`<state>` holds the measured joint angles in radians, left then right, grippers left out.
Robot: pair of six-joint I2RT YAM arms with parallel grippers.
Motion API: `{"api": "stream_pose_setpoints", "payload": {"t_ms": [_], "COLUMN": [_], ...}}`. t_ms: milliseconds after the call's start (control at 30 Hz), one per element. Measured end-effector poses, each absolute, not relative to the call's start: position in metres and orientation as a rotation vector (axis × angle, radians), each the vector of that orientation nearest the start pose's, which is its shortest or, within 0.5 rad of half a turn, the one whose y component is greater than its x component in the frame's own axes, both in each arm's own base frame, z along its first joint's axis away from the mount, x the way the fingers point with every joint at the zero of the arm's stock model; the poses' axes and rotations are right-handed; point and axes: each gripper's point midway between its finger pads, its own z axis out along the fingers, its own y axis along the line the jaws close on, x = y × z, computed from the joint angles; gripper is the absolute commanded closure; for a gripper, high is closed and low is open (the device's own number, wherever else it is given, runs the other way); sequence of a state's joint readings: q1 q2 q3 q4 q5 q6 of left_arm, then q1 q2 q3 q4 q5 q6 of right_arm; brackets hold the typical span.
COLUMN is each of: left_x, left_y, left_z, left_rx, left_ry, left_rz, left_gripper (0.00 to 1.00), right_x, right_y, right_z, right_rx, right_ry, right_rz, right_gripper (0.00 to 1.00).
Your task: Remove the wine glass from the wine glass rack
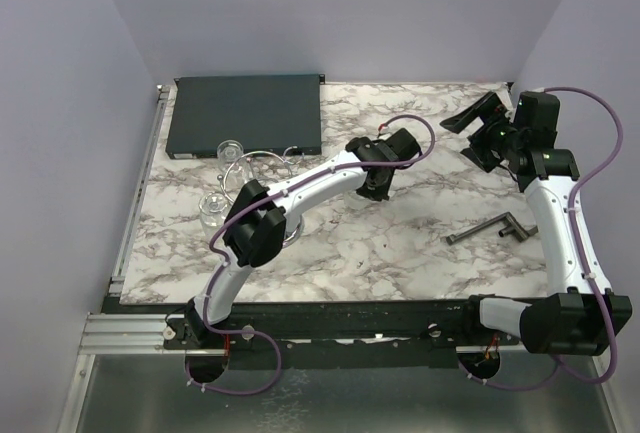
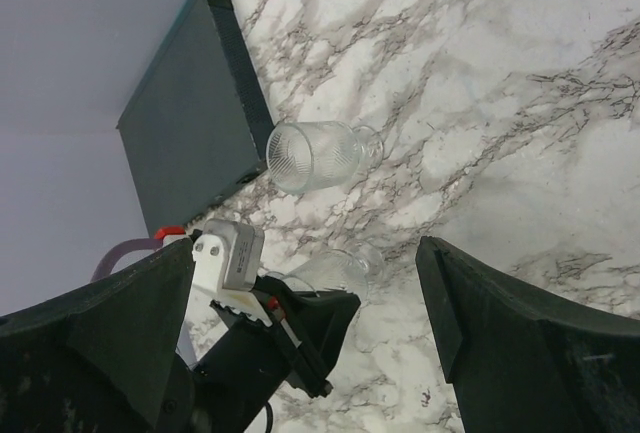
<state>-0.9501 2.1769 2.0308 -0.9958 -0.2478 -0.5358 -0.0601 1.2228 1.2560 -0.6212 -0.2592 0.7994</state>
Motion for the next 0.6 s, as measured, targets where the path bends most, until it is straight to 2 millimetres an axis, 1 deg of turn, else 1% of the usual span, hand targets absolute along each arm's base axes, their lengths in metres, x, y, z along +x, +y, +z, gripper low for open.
{"api": "stream_pose_setpoints", "payload": {"t_ms": [200, 467, 600], "left_x": [0.3080, 0.3101, 0.3121], "left_y": [-0.3885, -0.3885, -0.3877], "left_z": [0.1095, 0.1057, 0.1060], "left_rx": [0.472, 0.480, 0.484], "left_ry": [2.617, 2.616, 2.611], "left_rz": [-0.154, -0.155, -0.154], "left_gripper": [0.86, 0.66, 0.61], "right_x": [0.3570, 0.3579, 0.3575], "right_y": [0.0550, 0.0564, 0.0573], "right_z": [0.2738, 0.2744, 0.2740], "right_rx": [0.774, 0.765, 0.763], "right_ry": [2.082, 2.078, 2.081], "right_rz": [0.715, 0.726, 0.731], "right_gripper": [0.00, 0.00, 0.00]}}
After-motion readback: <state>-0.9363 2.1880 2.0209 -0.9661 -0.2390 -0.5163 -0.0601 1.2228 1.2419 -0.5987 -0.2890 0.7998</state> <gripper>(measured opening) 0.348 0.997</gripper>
